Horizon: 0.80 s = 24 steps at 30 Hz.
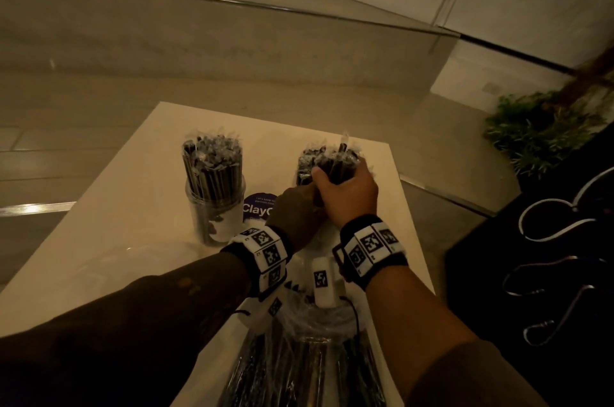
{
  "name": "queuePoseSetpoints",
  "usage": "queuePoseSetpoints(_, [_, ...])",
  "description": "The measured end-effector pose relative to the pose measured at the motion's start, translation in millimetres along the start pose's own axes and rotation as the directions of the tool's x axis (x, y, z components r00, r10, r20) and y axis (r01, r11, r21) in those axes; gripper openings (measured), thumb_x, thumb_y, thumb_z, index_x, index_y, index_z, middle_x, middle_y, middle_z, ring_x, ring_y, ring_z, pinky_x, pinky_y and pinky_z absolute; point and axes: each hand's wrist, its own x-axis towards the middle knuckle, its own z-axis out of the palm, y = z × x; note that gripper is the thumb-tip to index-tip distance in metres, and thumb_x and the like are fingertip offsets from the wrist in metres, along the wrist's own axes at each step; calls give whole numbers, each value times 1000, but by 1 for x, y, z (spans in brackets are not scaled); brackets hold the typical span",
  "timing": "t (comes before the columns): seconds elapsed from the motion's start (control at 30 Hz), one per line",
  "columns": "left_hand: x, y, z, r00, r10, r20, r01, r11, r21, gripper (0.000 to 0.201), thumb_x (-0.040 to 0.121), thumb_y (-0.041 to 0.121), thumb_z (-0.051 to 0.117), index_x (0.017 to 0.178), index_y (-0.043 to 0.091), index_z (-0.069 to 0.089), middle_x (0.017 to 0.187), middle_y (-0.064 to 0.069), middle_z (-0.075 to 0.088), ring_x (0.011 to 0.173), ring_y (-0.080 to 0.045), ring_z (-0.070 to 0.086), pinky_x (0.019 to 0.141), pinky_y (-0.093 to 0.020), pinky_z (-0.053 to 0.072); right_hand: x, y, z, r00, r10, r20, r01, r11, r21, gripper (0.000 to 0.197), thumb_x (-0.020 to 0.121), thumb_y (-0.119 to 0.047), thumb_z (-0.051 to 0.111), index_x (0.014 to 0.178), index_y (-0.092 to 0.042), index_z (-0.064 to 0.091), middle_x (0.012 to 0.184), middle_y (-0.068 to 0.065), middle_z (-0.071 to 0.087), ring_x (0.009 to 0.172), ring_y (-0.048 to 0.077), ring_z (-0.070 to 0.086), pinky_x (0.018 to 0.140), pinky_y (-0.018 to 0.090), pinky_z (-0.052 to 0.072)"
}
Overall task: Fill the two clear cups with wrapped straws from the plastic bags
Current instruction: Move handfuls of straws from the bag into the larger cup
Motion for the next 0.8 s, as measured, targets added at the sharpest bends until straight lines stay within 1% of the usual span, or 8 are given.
queuePoseSetpoints(0.1, [2,-4,1,998,-51,42,51,999,1,26,88,29,60,111,15,64,105,-5,70,91,-23,66,81,-38,54,1,-22,-23,955,-285,-78,250,922,-295,56,71,-49,75,110,-15,53,111,4,58,103,22,57,82,31,49])
queuePoseSetpoints(0.2, [4,-10,3,996,-77,50,77,997,10,26,86,36,61,105,18,63,98,-2,71,86,-20,66,75,-41,55,12,-40,-32,863,-498,-78,409,782,-470,67,81,-55,61,132,-14,45,135,7,47,125,25,43,100,39,42])
queuePoseSetpoints(0.3, [5,-10,5,999,-43,22,43,999,-13,21,88,30,61,101,14,65,96,-6,71,85,-24,65,76,-36,53,25,-37,-16,863,-448,233,498,682,-535,55,100,-42,36,146,-10,35,156,11,29,145,26,23,118,40,20])
queuePoseSetpoints(0.4, [4,-11,5,999,41,-31,-41,999,13,19,92,19,56,95,6,68,91,-15,70,80,-33,64,68,-28,43,27,-7,5,860,-280,427,486,704,-517,52,104,-36,28,145,-6,39,155,13,33,144,25,25,120,36,16])
queuePoseSetpoints(0.5, [-2,-12,2,986,150,-68,-146,988,56,16,87,16,61,87,3,69,80,-17,69,68,-35,63,62,-25,39,25,13,12,870,-238,433,457,719,-524,56,103,-40,26,148,-8,32,158,12,26,147,24,18,121,41,12])
queuePoseSetpoints(0.6, [-10,-15,-1,982,105,-158,-108,994,-13,15,81,23,68,82,8,65,80,-12,66,66,-26,58,60,-25,41,14,8,4,875,-382,297,479,772,-419,58,101,-42,30,150,-11,29,158,12,24,147,24,17,121,39,14])
queuePoseSetpoints(0.7, [-16,-21,-2,966,49,-256,-58,998,-29,24,76,24,71,67,14,51,67,-1,51,57,-14,42,51,-20,30,-14,-2,-14,834,-551,-30,524,807,-270,25,95,-29,50,107,-9,57,107,11,58,100,25,55,83,32,46])
queuePoseSetpoints(0.8, [-26,-37,-2,986,-153,-71,155,988,15,32,78,34,70,65,19,44,59,6,43,58,-15,46,55,-26,32,-34,14,-20,963,-196,185,256,885,-389,24,93,-24,53,74,-11,50,70,6,52,69,25,55,57,29,34])
